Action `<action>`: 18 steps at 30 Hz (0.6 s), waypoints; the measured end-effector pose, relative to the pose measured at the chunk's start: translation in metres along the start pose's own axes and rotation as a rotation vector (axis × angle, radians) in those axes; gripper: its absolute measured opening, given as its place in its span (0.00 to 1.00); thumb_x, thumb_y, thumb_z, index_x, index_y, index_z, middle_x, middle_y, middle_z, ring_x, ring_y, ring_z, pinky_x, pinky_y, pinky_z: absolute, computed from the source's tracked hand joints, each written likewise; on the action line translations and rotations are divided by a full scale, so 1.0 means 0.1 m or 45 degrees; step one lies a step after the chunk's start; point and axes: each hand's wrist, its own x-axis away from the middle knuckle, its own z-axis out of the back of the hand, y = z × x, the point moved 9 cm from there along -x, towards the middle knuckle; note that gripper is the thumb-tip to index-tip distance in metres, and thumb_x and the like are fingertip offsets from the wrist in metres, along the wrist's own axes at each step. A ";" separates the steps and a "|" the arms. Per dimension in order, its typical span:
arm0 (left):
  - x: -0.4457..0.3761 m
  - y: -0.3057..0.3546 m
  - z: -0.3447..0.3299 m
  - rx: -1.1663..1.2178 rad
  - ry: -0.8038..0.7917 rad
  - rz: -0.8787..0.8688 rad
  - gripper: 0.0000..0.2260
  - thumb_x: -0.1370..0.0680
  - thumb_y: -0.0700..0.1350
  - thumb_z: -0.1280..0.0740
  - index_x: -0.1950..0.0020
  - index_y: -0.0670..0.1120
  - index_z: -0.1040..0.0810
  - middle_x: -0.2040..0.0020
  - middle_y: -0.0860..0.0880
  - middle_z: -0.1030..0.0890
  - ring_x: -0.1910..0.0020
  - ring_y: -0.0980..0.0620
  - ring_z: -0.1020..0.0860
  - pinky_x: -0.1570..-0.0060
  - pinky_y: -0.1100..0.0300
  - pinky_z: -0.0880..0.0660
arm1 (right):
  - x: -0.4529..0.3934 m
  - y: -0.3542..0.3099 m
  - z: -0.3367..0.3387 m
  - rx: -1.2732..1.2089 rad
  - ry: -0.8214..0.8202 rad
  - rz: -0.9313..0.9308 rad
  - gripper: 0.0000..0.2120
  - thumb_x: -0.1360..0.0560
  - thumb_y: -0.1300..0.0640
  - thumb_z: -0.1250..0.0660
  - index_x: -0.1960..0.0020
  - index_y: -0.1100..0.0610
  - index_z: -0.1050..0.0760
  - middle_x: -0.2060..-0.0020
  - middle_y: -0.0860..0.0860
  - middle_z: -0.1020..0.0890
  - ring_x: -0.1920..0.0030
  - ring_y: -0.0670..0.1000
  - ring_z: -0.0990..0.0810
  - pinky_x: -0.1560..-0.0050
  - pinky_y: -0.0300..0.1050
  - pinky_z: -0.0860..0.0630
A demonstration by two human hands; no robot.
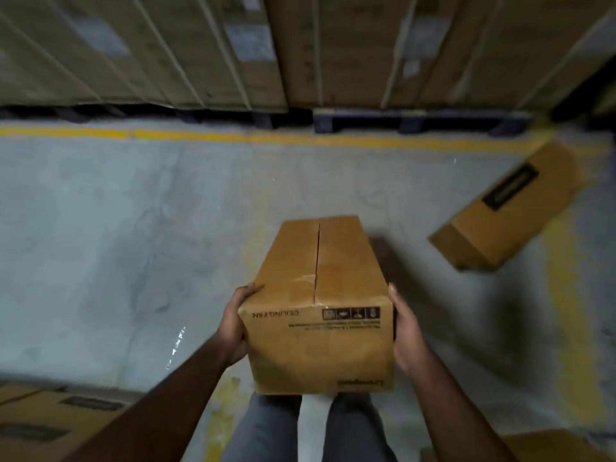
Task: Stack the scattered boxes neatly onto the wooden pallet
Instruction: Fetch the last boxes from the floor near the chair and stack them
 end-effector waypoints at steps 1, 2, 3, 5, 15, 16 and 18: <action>0.23 0.15 -0.04 0.033 0.002 -0.068 0.28 0.21 0.60 0.37 0.31 0.41 0.20 0.42 0.34 0.17 0.47 0.37 0.16 0.47 0.45 0.18 | 0.16 -0.17 -0.26 0.067 -0.049 0.000 0.27 0.23 0.36 0.37 0.36 0.52 0.15 0.38 0.59 0.15 0.38 0.60 0.16 0.51 0.52 0.16; 0.45 0.28 -0.04 0.059 0.008 -0.131 0.29 0.20 0.62 0.39 0.30 0.40 0.21 0.40 0.33 0.17 0.43 0.36 0.17 0.43 0.44 0.20 | 0.31 -0.31 -0.48 0.173 -0.082 0.016 0.28 0.25 0.33 0.38 0.39 0.50 0.14 0.40 0.58 0.14 0.38 0.61 0.16 0.50 0.52 0.16; 0.66 0.40 -0.03 0.073 0.014 -0.193 0.30 0.19 0.63 0.41 0.31 0.41 0.20 0.39 0.34 0.17 0.41 0.36 0.18 0.41 0.44 0.21 | 0.44 -0.46 -0.69 0.310 -0.089 0.058 0.30 0.27 0.29 0.37 0.38 0.49 0.14 0.40 0.57 0.14 0.37 0.62 0.17 0.47 0.54 0.16; 1.00 0.64 0.06 0.090 0.055 -0.306 0.30 0.19 0.64 0.41 0.36 0.41 0.17 0.42 0.37 0.16 0.43 0.38 0.17 0.43 0.46 0.21 | 0.62 -0.76 -1.05 0.598 -0.049 0.176 0.43 0.36 0.20 0.33 0.29 0.44 0.21 0.35 0.54 0.17 0.33 0.62 0.20 0.35 0.62 0.22; 1.62 1.39 1.44 0.302 0.323 -0.568 0.26 0.19 0.58 0.35 0.33 0.38 0.21 0.39 0.33 0.18 0.40 0.33 0.20 0.32 0.35 0.28 | 0.55 -0.86 -3.17 1.162 -0.149 0.398 0.57 0.46 0.17 0.30 0.22 0.39 0.33 0.33 0.49 0.20 0.36 0.56 0.19 0.35 0.65 0.21; 1.64 1.47 1.67 0.325 0.353 -0.575 0.26 0.20 0.58 0.35 0.33 0.39 0.21 0.38 0.33 0.18 0.39 0.32 0.20 0.31 0.35 0.28 | 0.48 -0.78 -3.43 1.188 -0.174 0.396 0.55 0.45 0.18 0.29 0.23 0.40 0.32 0.34 0.49 0.19 0.38 0.55 0.18 0.38 0.62 0.19; 1.69 1.66 2.14 0.375 0.404 -0.593 0.25 0.21 0.60 0.33 0.36 0.41 0.18 0.40 0.35 0.17 0.38 0.33 0.19 0.32 0.35 0.27 | 0.35 -0.62 -4.00 1.242 -0.216 0.396 0.48 0.40 0.23 0.28 0.25 0.42 0.29 0.38 0.50 0.16 0.42 0.53 0.15 0.43 0.57 0.17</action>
